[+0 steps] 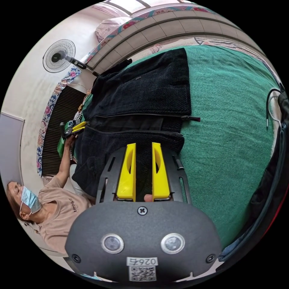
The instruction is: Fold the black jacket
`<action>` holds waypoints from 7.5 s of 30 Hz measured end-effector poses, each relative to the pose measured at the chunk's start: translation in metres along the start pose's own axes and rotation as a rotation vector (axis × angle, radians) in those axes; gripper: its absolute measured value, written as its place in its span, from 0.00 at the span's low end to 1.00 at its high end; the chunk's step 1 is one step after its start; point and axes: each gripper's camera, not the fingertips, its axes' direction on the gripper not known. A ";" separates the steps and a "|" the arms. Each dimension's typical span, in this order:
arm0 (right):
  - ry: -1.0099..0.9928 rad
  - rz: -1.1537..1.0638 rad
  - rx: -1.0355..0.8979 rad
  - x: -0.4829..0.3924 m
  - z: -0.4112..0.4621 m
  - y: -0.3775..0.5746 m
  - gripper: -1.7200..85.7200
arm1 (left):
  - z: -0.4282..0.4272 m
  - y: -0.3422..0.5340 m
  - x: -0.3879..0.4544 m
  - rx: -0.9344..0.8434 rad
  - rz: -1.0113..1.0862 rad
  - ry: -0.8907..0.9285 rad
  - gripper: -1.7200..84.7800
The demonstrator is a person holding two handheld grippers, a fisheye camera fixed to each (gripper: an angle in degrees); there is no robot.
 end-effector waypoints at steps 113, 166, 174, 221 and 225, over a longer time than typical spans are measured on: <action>0.254 0.198 0.249 0.051 0.168 0.009 0.07 | -0.050 0.084 -0.091 0.096 -0.549 0.113 0.03; 0.443 0.143 0.110 0.034 0.238 -0.018 0.06 | -0.107 -0.056 0.105 -0.065 0.110 -0.355 0.01; 0.555 0.029 0.491 -0.029 0.202 0.047 0.01 | -0.198 -0.001 0.025 0.299 -0.138 -0.067 0.01; 0.640 -0.445 0.234 -0.225 0.479 -0.126 0.09 | -0.168 0.037 -0.014 0.101 -0.095 0.102 0.02; 0.464 -0.500 0.277 -0.225 0.539 -0.108 0.05 | -0.180 0.035 0.028 0.183 0.017 -0.045 0.01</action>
